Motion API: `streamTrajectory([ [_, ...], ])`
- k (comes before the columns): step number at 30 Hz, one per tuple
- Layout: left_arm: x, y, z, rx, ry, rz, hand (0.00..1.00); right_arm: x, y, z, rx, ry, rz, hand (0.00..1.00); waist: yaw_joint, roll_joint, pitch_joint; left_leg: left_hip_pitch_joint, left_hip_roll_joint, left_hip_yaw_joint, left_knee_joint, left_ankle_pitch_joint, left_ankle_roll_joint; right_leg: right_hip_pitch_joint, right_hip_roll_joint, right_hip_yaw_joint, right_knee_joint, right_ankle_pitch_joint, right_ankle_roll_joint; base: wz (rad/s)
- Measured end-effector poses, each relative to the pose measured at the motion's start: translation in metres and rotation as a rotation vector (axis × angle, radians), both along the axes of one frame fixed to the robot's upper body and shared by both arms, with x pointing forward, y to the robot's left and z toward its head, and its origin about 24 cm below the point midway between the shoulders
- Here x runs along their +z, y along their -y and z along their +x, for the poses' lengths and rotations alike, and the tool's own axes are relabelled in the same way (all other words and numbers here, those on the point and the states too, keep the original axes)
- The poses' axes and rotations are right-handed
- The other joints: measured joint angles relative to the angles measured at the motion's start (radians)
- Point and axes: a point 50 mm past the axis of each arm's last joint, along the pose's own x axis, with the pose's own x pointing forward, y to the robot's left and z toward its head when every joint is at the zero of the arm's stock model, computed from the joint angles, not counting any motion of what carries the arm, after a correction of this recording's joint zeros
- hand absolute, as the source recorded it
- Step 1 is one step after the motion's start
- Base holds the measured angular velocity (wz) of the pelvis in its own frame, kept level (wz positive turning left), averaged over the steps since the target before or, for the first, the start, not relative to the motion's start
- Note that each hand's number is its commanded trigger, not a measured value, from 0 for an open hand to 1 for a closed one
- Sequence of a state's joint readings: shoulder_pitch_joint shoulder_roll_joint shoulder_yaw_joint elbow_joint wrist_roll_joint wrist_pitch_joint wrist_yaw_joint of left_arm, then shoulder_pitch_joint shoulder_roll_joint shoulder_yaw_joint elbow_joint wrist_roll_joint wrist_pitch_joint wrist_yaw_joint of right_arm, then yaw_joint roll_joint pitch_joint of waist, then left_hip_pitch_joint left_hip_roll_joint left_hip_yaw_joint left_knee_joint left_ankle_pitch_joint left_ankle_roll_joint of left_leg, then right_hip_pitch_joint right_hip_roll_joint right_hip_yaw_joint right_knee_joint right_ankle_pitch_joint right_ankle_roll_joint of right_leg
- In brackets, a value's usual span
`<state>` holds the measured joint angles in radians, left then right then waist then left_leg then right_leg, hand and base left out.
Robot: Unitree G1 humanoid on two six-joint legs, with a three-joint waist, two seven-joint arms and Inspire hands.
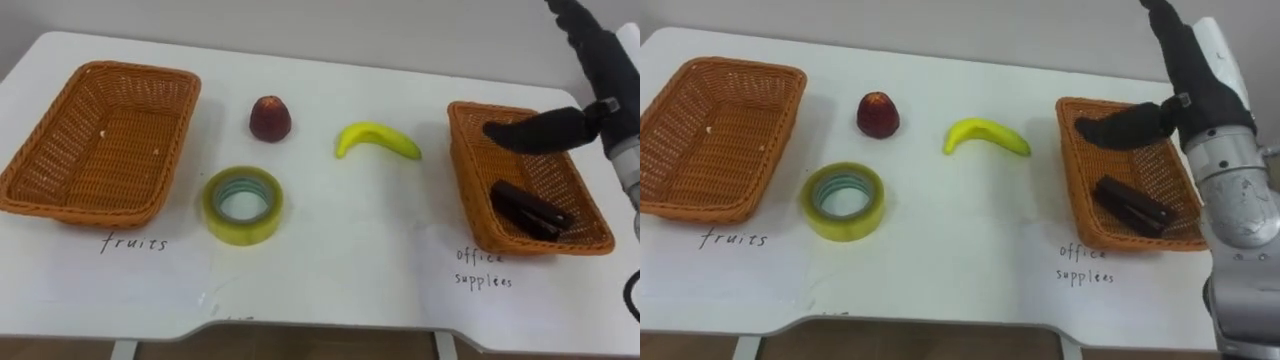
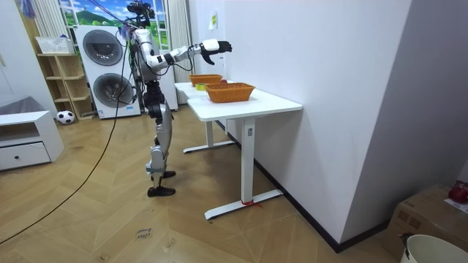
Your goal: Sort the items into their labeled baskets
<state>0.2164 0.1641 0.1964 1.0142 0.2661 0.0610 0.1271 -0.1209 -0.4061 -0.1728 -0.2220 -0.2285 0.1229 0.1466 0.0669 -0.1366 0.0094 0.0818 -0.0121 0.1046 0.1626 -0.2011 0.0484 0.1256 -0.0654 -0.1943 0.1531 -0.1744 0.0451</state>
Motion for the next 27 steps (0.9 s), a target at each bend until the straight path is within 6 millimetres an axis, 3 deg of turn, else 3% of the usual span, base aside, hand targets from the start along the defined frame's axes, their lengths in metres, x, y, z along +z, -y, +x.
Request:
streamTrajectory([
  [9, -0.005, 0.016, 0.0, -0.008, -0.005, -0.018, 0.0, 0.0, -0.019, 0.007, 0.074, 0.013, 0.072, 0.0, 0.036, 0.004, -0.0003, -0.012, -0.001, -0.018, 0.002, 0.0, 0.0, -0.006, -0.002, -0.013, -0.001, 0.0, 0.0, 0.06],
  [18, -0.005, 0.021, 0.002, -0.06, -0.003, 0.001, 0.0, -0.02, -0.058, 0.01, 0.189, -0.055, 0.112, 0.0, 0.063, 0.015, 0.0008, -0.018, -0.002, -0.028, 0.005, 0.0, 0.0, -0.005, -0.002, -0.026, -0.002, 0.0, 0.0, 0.03],
  [21, -0.005, 0.023, 0.003, -0.075, -0.005, 0.01, 0.0, -0.024, -0.064, 0.011, 0.209, -0.071, 0.119, 0.0, 0.074, 0.021, 0.0024, -0.025, -0.002, -0.031, 0.006, 0.0, 0.0, -0.01, -0.002, -0.028, -0.002, 0.0, 0.0, 0.0],
  [27, -0.007, 0.025, -0.007, -0.085, -0.055, 0.018, 0.0, -0.021, -0.079, 0.016, 0.26, -0.066, 0.12, 0.0, 0.082, 0.044, -0.0037, -0.037, -0.002, -0.031, 0.01, 0.0, 0.0, -0.021, -0.003, -0.028, -0.002, 0.0, 0.0, 0.0],
])
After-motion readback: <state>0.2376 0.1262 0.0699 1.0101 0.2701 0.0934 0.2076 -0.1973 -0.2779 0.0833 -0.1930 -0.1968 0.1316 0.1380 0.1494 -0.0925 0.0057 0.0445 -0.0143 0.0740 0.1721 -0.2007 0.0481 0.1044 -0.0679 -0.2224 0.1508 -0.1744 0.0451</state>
